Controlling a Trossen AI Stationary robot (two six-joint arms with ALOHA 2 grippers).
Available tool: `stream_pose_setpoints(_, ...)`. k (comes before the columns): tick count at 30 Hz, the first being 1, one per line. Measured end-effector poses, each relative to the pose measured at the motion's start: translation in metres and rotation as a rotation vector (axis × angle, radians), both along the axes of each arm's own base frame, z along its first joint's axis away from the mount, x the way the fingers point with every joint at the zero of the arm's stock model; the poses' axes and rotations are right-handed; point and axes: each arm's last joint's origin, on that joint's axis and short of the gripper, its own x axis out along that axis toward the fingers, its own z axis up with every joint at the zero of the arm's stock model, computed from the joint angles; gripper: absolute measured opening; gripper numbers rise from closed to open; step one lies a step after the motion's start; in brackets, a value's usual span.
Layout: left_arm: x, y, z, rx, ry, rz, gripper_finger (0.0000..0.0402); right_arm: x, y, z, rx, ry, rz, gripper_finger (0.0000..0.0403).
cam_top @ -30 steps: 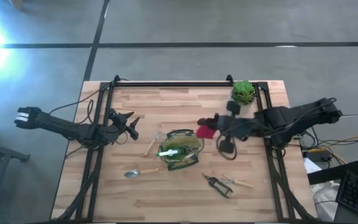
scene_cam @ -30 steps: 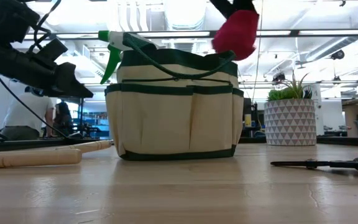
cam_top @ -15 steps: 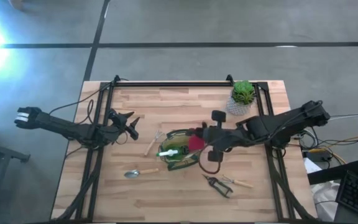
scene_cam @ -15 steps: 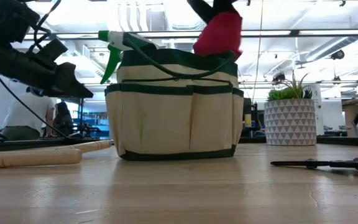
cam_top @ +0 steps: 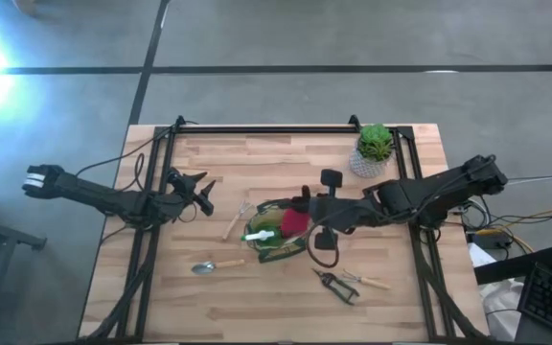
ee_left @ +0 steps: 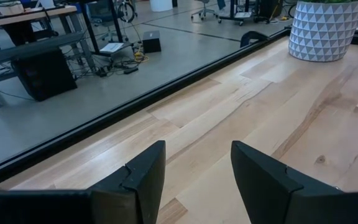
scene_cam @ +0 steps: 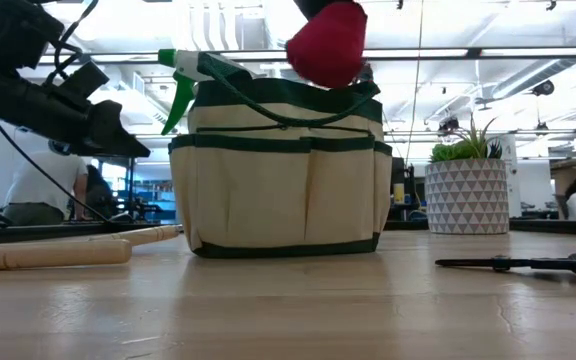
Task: Pick & Place Garden tools in Gardening bag
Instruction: Put the red glove into the green gardening bag
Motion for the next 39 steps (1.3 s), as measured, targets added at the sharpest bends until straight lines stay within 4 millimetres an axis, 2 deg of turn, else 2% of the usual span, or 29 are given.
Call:
stream_pose_setpoints(9,0.000,0.000,0.000,0.000,0.000,0.000,0.0186,0.006,0.002,-0.003,0.012,-0.016,-0.012,0.0008)
stream_pose_setpoints(15,0.000,0.000,0.000,0.000,0.000,0.000,0.0186,0.018,0.006,-0.021,-0.024,0.039,-0.011,0.0008)
stream_pose_setpoints(23,0.000,0.000,0.000,0.000,0.002,0.000,0.0186,0.026,0.008,-0.034,-0.035,0.074,-0.035,0.0008)
stream_pose_setpoints(34,0.000,0.000,0.000,0.000,0.002,0.000,0.0186,0.029,0.008,-0.051,-0.019,0.088,-0.054,0.0008)
stream_pose_setpoints(39,0.000,0.000,0.000,0.000,0.003,0.000,0.0186,0.027,0.008,-0.065,-0.012,0.115,-0.068,0.0008)
